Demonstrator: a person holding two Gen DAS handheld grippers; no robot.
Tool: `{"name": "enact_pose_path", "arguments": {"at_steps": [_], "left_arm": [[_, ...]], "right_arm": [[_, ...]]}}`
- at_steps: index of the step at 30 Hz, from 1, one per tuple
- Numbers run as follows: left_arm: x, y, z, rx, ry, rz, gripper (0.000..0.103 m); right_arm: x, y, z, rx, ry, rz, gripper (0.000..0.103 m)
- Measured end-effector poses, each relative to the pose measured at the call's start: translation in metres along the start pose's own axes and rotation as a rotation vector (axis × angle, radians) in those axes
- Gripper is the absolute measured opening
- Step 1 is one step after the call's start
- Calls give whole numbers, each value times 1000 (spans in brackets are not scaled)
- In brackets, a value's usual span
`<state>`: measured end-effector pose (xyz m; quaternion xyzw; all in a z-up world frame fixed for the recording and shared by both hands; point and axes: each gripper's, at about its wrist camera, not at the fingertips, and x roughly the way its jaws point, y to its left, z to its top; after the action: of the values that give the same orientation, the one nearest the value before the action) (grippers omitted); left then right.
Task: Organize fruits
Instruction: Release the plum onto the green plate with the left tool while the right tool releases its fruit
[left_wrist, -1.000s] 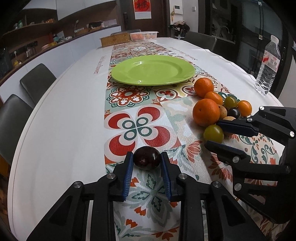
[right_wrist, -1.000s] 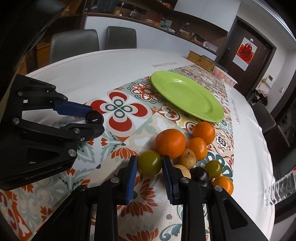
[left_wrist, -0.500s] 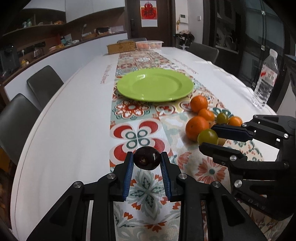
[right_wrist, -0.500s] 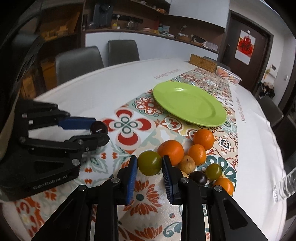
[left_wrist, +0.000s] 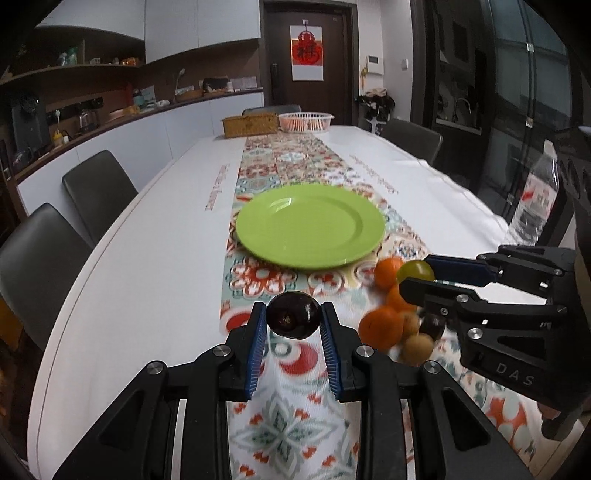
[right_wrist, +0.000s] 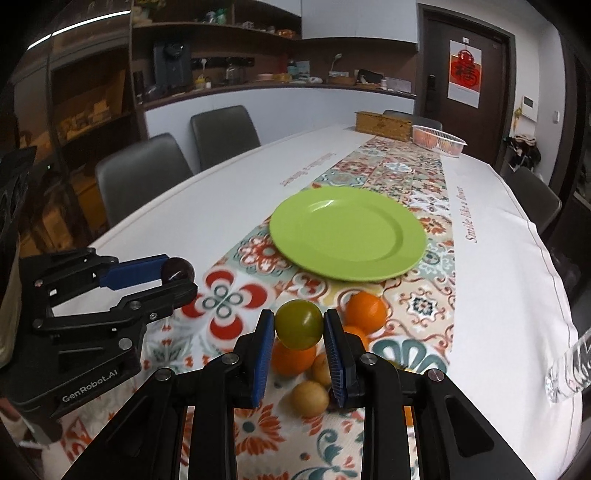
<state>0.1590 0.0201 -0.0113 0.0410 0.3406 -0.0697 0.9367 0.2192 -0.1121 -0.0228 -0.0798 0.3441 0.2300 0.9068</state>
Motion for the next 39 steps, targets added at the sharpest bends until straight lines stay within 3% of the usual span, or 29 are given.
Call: {"name": "enact_pose_path", "arguments": {"at_steps": [15,31,37,39], "left_arm": [[46,-2,61,-20,-20,-15,29],[142,14,87,-98,159,-111,29],[153,13,85,-88,179,-87,30],[150,11,86,-71,165,-78,36]], "right_arm": [[33,-53,57,66,6,7,28],[116,-95,80,118,178,52,28],[133,-101,80,129,212,55,28],[134,-101,79,130,208,44,29]]}}
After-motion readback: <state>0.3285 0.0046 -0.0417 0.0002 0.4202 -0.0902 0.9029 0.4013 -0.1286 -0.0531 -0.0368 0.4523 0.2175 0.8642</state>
